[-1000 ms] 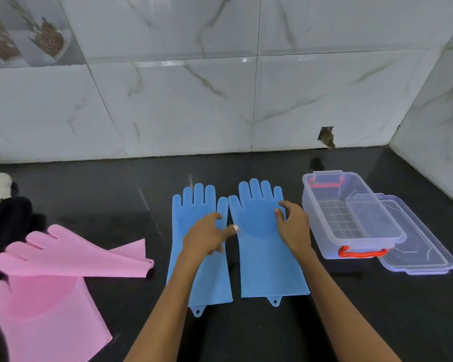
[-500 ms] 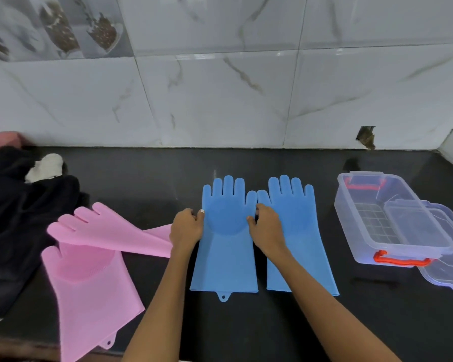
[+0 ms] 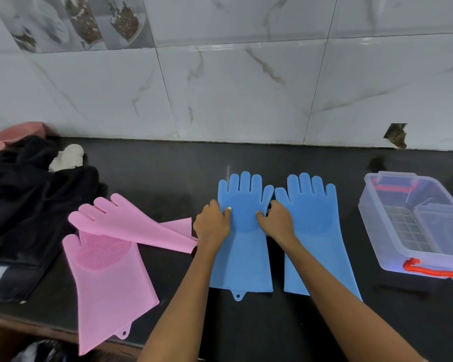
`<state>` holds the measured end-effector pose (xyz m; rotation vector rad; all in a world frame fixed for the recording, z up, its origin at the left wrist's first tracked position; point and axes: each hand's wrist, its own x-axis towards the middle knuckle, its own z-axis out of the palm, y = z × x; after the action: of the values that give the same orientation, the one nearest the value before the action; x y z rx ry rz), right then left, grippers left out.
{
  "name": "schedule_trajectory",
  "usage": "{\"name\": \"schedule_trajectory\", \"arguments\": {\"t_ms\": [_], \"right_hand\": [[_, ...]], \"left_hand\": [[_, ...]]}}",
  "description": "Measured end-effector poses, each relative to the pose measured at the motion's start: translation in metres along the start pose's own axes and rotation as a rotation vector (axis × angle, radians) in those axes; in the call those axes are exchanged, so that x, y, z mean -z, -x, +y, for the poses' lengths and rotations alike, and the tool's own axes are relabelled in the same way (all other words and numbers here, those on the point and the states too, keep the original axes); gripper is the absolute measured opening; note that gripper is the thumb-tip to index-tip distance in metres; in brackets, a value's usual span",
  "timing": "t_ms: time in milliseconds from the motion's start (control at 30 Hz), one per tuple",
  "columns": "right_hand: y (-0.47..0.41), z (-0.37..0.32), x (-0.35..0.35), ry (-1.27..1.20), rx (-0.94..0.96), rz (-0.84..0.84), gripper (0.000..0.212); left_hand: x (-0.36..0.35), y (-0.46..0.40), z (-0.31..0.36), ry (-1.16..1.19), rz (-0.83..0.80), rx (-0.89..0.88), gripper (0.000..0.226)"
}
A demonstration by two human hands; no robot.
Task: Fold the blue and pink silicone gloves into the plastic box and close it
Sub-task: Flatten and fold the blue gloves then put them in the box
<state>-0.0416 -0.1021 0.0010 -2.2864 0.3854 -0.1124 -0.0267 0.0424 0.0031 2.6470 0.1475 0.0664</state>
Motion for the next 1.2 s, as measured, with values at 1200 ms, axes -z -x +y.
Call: {"name": "schedule_trajectory", "arguments": {"t_ms": [1200], "right_hand": [[-0.010, 0.049, 0.104, -0.458, -0.093, 0.082, 0.044]], "left_hand": [[-0.025, 0.006, 0.096, 1.214, -0.390, -0.019, 0.025]]}}
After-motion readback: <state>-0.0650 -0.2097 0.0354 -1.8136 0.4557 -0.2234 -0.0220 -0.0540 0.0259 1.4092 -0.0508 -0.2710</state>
